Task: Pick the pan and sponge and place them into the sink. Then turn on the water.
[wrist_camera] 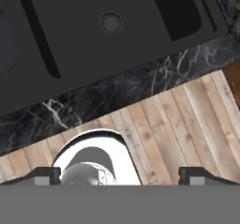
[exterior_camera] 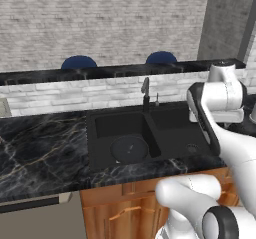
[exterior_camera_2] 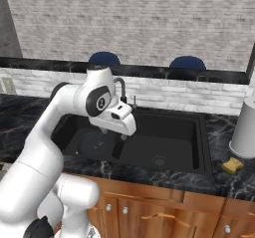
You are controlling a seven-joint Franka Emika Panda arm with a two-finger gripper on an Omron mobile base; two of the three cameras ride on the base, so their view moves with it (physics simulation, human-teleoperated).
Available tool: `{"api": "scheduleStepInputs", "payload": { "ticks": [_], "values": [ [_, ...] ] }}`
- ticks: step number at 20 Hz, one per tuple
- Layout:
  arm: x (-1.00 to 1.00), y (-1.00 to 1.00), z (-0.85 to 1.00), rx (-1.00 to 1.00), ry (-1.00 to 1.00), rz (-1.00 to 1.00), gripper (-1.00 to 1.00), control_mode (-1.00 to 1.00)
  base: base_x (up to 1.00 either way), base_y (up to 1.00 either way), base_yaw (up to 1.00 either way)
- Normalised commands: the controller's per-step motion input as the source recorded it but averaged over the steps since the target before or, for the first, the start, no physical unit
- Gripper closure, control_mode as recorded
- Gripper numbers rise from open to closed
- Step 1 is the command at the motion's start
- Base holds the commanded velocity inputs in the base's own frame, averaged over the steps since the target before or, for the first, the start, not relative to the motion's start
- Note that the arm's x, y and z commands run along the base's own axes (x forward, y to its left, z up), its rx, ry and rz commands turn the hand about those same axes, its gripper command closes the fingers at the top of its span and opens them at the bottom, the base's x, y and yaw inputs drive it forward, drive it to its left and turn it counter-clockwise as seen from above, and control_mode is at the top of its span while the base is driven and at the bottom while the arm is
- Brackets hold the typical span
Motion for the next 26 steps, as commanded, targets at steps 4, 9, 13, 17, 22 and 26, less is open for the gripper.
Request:
{"api": "scheduleStepInputs", "payload": {
  "ticks": [4,9,13,17,22,26],
  "values": [
    [0.00,-1.00,0.00,-0.03,0.00,0.00,-1.00,-1.00,0.00,0.00,0.00],
    [0.00,-1.00,-0.14,0.00,0.00,0.00,-1.00,-1.00,0.00,0.00,0.00],
    [0.00,-1.00,-0.19,0.00,-0.08,0.00,-1.00,-1.00,0.00,0.00,0.00],
    [0.10,-1.00,-0.34,0.00,-0.13,0.00,-1.00,-1.00,0.00,0.00,0.00],
    [0.17,-1.00,-0.28,0.00,-0.15,0.01,-1.00,-1.00,0.00,0.00,0.00],
    [0.11,-0.81,-0.33,0.00,-0.17,0.01,-1.00,-1.00,0.00,0.00,0.00]
  ]
}}
